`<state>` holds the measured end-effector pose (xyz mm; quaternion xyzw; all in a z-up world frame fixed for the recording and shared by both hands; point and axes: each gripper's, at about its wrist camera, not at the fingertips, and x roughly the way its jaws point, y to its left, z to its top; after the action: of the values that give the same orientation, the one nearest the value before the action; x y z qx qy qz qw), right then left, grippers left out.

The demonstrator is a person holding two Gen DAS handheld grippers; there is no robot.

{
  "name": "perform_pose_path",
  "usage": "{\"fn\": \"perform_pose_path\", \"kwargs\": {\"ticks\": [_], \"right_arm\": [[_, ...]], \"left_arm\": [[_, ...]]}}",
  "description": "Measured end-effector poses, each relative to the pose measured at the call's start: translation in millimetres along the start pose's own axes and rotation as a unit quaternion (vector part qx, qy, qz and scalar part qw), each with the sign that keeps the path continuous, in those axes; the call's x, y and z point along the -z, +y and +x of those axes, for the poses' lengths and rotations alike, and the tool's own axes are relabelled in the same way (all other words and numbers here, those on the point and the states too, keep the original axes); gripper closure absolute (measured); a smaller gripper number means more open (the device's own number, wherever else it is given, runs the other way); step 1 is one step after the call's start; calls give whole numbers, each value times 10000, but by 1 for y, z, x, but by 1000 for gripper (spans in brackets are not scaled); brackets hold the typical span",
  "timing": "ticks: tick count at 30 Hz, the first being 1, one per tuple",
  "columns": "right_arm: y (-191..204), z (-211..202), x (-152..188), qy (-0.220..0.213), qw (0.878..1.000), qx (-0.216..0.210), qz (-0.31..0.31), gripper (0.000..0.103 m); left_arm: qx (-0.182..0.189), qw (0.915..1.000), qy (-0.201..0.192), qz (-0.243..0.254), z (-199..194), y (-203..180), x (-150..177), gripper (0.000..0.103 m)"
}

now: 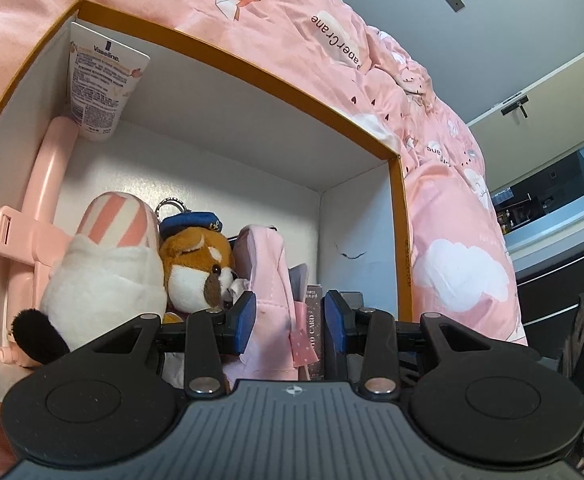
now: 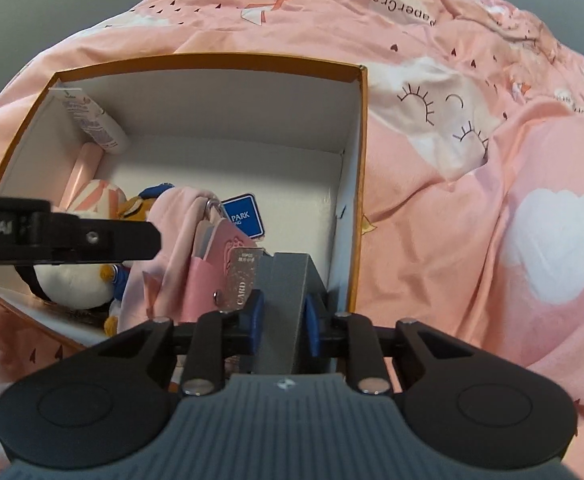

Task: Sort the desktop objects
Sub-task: 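Open both grippers and withdraw them from the box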

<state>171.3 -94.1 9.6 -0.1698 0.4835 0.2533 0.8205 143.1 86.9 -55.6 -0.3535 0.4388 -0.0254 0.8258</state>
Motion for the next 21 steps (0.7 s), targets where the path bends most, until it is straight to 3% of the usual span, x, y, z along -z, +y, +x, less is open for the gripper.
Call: {"fn": "perform_pose_path", "kwargs": {"ticks": [7,10,16,21], "right_arm": [[8,-13,9,-276,9985,348,-319,80],[7,-23,11,-488,9965,513,-439,86],[8,-22,15,-473,9974,337,-426,95],[10,-7,32,-616,9969,453,-185,95]], "left_arm": [[-153,9997,49,176,4,-5,5,62],[-167,9995,85,264,7,-8,8,63],[-241,9988,65,425,8,-13,11,68],[-437,9970,100,628,14,-18,13,68]]}}
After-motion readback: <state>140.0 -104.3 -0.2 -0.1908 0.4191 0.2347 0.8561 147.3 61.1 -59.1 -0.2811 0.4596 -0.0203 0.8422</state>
